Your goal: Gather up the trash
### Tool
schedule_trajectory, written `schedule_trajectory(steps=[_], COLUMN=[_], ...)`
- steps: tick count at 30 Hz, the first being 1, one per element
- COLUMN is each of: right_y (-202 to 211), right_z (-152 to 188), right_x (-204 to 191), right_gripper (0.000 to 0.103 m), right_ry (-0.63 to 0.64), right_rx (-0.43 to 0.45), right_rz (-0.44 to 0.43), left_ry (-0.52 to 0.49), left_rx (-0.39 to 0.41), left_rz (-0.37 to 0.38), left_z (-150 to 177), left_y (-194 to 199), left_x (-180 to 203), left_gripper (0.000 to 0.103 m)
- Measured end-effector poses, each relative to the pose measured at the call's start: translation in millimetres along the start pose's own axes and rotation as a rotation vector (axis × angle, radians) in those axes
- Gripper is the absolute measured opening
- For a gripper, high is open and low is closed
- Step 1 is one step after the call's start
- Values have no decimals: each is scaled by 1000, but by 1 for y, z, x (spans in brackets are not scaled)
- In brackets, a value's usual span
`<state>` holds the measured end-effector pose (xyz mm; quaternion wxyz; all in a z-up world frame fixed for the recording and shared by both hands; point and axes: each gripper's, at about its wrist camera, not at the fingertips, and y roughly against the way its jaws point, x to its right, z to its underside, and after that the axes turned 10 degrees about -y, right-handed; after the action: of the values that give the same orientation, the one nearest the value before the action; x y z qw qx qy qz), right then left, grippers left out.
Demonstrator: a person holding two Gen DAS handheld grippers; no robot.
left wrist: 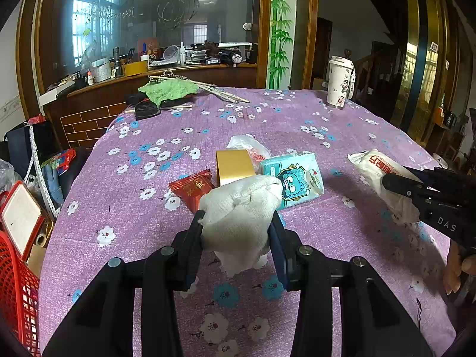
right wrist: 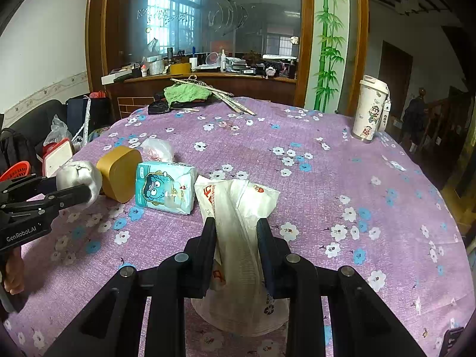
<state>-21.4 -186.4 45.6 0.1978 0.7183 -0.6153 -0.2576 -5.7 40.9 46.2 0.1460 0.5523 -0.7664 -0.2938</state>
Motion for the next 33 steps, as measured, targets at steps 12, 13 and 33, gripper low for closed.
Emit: schedule_trajectory(steps=[12, 13, 33], right_y=[0, 1, 4], right_z=[0, 0, -3], right_x=[0, 1, 0], right_gripper=[29, 29, 29], right_ry=[0, 0, -4], right_rx=[1, 1, 5], right_rz=[0, 0, 2], left_ry=[1, 0, 0], left_rx=[0, 0, 0], left_rz=[1, 0, 0], left_z=[0, 0, -1], left_y=[0, 0, 0], left_x=[0, 0, 0], left_gripper=[39, 39, 39])
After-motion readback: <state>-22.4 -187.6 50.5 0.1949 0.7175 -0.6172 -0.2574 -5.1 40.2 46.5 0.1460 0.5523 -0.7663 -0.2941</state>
